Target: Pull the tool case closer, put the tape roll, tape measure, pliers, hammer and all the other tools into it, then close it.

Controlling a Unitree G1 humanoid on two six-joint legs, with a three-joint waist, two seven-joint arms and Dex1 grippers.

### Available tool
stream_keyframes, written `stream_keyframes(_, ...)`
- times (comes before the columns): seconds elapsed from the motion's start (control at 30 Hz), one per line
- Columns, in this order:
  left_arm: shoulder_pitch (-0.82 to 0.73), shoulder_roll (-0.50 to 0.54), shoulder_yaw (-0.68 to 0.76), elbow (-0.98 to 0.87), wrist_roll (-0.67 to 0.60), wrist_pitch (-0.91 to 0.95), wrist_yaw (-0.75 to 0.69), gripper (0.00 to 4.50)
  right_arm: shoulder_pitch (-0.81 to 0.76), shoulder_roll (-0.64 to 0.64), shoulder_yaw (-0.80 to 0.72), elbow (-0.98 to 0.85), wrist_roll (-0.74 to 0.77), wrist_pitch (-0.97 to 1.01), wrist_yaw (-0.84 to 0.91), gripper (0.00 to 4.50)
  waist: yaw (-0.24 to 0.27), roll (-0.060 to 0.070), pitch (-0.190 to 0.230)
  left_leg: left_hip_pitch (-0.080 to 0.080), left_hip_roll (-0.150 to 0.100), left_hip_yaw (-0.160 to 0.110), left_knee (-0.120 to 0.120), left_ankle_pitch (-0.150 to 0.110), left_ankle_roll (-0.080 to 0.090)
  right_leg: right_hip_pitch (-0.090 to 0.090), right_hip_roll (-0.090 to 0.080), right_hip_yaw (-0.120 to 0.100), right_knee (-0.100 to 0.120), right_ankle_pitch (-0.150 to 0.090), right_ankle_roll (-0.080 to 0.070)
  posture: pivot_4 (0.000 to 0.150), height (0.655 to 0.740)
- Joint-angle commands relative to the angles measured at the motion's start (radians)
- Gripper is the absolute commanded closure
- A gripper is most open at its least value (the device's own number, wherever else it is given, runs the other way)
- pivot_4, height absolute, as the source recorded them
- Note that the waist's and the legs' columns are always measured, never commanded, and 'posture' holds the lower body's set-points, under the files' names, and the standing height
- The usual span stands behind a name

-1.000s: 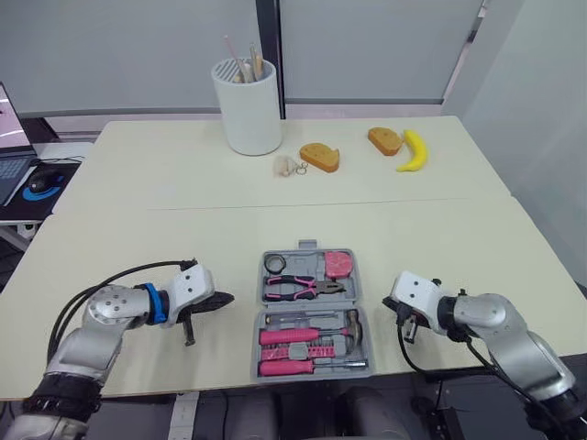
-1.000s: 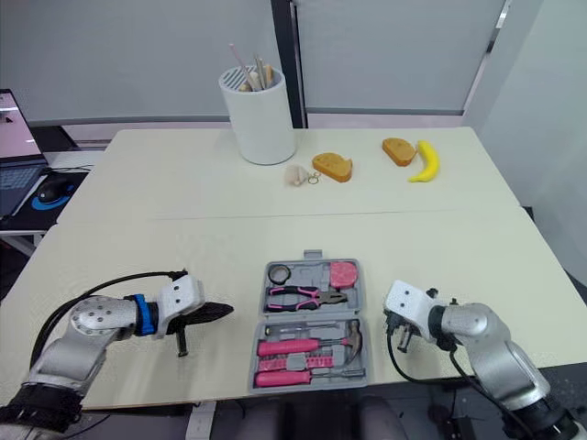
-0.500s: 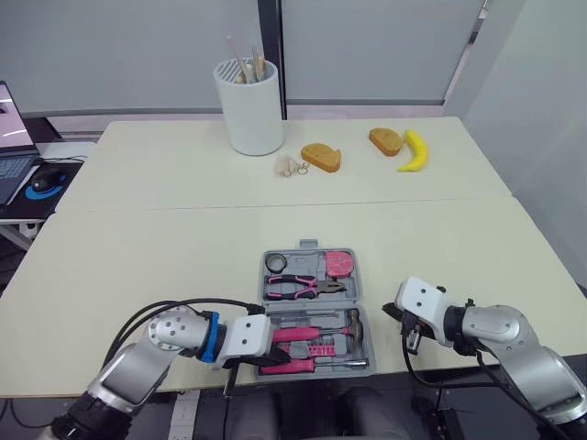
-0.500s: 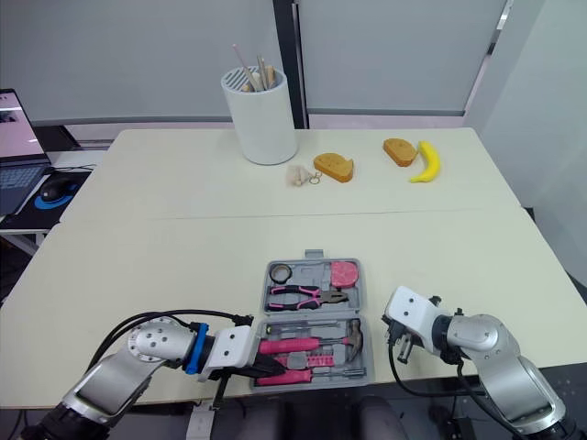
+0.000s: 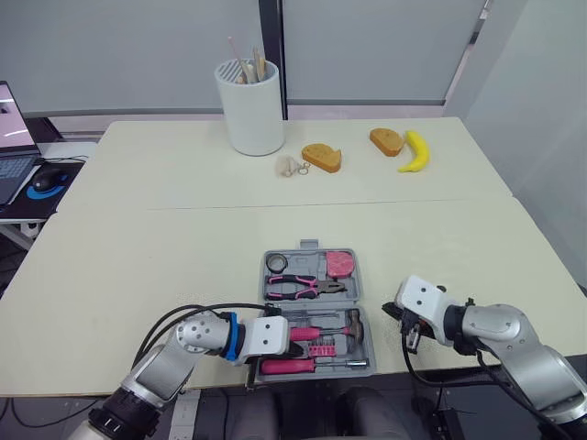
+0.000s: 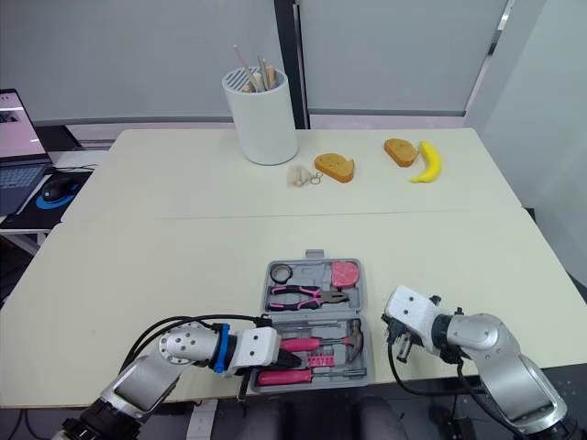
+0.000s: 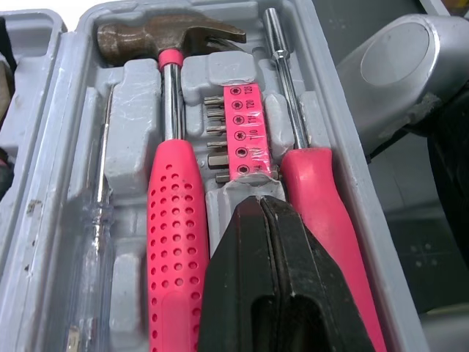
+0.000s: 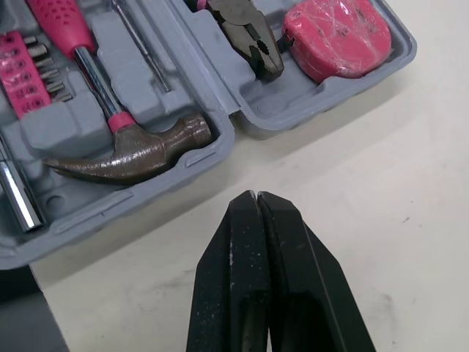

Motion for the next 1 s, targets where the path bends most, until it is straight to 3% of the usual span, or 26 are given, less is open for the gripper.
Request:
stream_keyframes(0.03,0.001,0.013,-0.022,0.04,0.044,0.01,0.005,4.5,-0.114,0.021,-0.099,0.01,0.146,0.175,0.034,4.06,0.0,0.001,0.0,0.0,0.0,0.0,0.0,0.0,0.0,0.0,0.0,0.0,0.0,0.0,0.0,0.15,0.7303)
stream_keyframes(0.3,-0.017,0.018,-0.055,0.079,0.073,-0.004,0.005,4.5,-0.461,0.122,-0.127,0.314,0.278,0.549,-0.046,2.3,-0.001,0.003,-0.002,0.001,0.0,0.0,0.0,0.0,0.0,0.001,0.0,0.0,0.001,0.0,-0.001,0.15,0.7303)
stream_keyframes(0.57,-0.038,0.001,-0.08,0.119,0.091,-0.014,0.025,4.5,-0.601,0.26,-0.137,0.602,0.273,0.573,-0.163,0.01,0.002,0.008,-0.005,0.0,-0.001,0.0,0.0,0.0,0.0,0.001,-0.002,0.0,0.001,0.0,0.0,0.15,0.7303)
stream_keyframes(1.0,-0.052,0.002,-0.097,0.183,0.117,-0.045,0.026,4.5,-0.728,0.393,-0.148,1.027,0.286,0.421,-0.156,0.01,0.002,0.018,-0.012,0.001,-0.002,0.001,0.0,0.001,0.002,0.001,-0.002,0.0,0.001,0.001,0.001,0.15,0.7303)
